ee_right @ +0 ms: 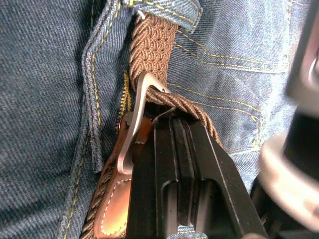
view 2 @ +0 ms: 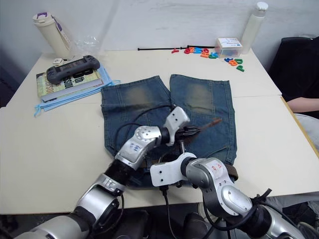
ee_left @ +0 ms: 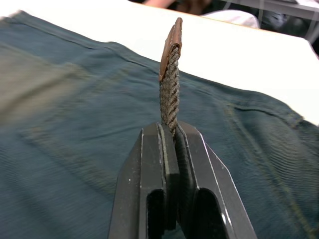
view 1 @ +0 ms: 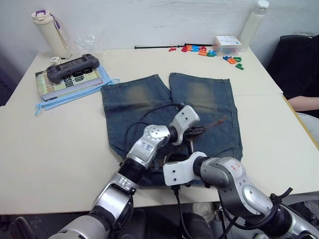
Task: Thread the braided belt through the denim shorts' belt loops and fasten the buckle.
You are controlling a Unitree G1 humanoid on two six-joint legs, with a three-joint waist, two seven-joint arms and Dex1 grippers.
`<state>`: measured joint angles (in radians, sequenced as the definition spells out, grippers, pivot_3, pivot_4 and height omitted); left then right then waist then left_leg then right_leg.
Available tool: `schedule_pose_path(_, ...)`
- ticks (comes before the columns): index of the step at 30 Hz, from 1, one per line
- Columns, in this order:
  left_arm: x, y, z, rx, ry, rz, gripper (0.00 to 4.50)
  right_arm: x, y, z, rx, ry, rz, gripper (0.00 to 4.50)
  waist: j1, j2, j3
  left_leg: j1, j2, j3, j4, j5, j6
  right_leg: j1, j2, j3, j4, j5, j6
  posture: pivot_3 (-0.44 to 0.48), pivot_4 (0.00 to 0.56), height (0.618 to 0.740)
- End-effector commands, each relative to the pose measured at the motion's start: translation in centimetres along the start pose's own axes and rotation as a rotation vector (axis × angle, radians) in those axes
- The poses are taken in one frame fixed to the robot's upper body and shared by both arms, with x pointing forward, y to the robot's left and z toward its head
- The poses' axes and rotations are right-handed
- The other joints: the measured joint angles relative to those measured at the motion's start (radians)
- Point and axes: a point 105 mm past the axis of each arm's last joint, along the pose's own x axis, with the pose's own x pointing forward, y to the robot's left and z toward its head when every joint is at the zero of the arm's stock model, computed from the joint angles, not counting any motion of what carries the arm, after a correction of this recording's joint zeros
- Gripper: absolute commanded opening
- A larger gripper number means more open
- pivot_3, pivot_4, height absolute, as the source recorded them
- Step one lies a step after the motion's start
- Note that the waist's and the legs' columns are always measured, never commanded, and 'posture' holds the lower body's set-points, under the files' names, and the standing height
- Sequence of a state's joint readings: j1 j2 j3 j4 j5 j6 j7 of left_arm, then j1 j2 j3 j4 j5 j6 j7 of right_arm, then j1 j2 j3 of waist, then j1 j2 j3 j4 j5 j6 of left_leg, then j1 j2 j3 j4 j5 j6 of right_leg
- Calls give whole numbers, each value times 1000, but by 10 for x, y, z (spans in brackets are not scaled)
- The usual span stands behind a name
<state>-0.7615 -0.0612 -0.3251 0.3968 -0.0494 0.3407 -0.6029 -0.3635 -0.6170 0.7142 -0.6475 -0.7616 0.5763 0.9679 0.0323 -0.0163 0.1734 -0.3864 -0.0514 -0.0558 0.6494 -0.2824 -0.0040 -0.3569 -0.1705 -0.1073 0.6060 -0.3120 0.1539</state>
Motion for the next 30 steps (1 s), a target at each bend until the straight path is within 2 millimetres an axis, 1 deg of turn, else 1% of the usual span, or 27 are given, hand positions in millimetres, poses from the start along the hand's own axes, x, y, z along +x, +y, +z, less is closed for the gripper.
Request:
schedule_pose_path(1, 14, -13, 30, 84, -85, -45, 0, 12, 53, 11, 19, -62, 263, 61, 2, 0, 0, 0, 0, 0, 0, 0, 0, 0, 0, 0, -1, 0, 0, 0, 150, 713)
schedule_pose_path(4, 18, -16, 30, 83, -86, -57, 0, 12, 52, 12, 13, -62, 266, 61, 7, 0, 0, 0, 0, 0, 0, 0, 0, 0, 0, 0, -1, 0, 0, 0, 150, 713)
schedule_pose_path(11, 28, -14, 38, 83, -107, -59, 0, 12, 53, 12, -7, -65, 271, 61, 18, 0, 0, 0, 0, 1, 0, 0, 0, 0, 0, 0, -2, 0, 0, 0, 150, 713)
schedule_pose_path(16, 26, -11, 39, 78, -117, -49, 0, 13, 52, 11, -12, -66, 273, 61, 19, 0, 0, 0, 0, 1, 0, 0, 0, 0, 0, 0, -2, 0, 0, 0, 150, 713)
schedule_pose_path(18, 17, -4, 36, 88, -115, -28, 0, 13, 51, 8, 13, -55, 265, 61, 18, 0, 0, 0, 0, 2, 0, 0, 0, 0, 0, 0, -2, 0, 0, 0, 150, 713)
schedule_pose_path(20, 5, 5, 31, 96, -105, 5, 0, 13, 46, 6, 61, -44, 229, 61, 17, 0, 0, 0, 0, 3, 0, 0, 0, 0, 0, 0, -2, 0, 0, 0, 150, 713)
schedule_pose_path(22, -13, 15, 22, 109, -87, 46, 0, 12, 37, 3, 116, -31, 190, 61, 12, 1, 0, 0, 1, 3, 0, 0, -1, 0, 0, 0, -1, 0, 0, 0, 150, 713)
schedule_pose_path(23, -20, 18, 20, 113, -81, 59, 0, 11, 34, 2, 135, -27, 177, 61, 10, 1, 0, 0, 1, 3, 0, -1, -1, -1, 1, 1, 2, 0, 0, 0, 150, 713)
schedule_pose_path(25, -40, 25, 16, 118, -74, 94, 0, 8, 25, -4, 160, -9, 140, 61, 6, 1, 1, 0, 2, 3, 0, -1, -1, -1, 2, 1, 3, 0, -1, 0, 150, 713)
schedule_pose_path(30, -85, 33, 10, 116, -50, 191, 0, 2, 11, -11, 212, 8, 87, 61, -3, 3, 2, 0, 3, 0, 0, -1, -2, -1, 2, 1, 3, 0, -1, 0, 150, 713)
